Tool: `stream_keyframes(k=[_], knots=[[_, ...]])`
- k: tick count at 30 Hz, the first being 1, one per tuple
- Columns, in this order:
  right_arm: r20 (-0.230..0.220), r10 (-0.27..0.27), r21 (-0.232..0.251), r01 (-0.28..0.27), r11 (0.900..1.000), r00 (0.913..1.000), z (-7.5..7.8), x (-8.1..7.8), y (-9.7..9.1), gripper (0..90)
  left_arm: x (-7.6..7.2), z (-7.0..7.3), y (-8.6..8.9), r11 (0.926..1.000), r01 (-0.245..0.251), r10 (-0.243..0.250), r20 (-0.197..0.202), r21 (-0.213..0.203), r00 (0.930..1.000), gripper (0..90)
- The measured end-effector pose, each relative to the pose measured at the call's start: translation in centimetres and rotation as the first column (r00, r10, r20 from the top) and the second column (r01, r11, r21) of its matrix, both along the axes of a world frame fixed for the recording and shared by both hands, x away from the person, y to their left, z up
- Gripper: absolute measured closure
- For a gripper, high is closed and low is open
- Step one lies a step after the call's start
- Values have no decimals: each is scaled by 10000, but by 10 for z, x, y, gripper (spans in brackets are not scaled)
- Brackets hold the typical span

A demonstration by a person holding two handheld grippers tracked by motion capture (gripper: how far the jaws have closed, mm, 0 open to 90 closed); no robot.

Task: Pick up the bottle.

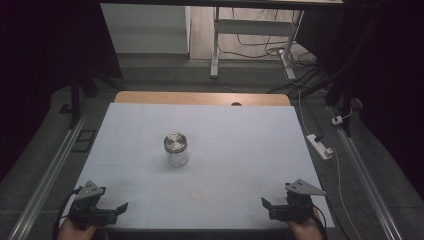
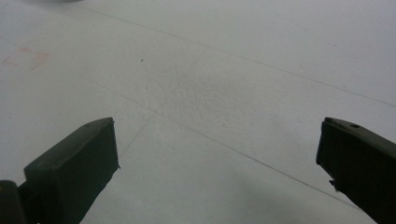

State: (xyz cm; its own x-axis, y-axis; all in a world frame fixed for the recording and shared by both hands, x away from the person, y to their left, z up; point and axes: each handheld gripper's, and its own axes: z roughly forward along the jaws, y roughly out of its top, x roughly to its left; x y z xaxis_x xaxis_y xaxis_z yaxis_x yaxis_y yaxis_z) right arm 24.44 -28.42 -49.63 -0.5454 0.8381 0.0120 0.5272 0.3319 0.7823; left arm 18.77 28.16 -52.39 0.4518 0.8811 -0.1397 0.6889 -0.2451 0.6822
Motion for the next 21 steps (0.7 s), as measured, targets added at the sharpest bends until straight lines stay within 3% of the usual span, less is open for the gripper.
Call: stream_keyframes(k=[6,14,21], knots=[[-9,205,-51,-205,9998,9998,-1,-1,1,0,2,0,-1,10000,73,-72,-108,49,9999,17],[-74,287,183,-286,9994,9996,0,0,0,0,4,-1,-6,9985,184,-171,-259,511,9995,7],[-120,226,368,-221,9991,9997,0,2,-1,0,1,-1,-3,9994,39,-32,-222,349,9997,0]])
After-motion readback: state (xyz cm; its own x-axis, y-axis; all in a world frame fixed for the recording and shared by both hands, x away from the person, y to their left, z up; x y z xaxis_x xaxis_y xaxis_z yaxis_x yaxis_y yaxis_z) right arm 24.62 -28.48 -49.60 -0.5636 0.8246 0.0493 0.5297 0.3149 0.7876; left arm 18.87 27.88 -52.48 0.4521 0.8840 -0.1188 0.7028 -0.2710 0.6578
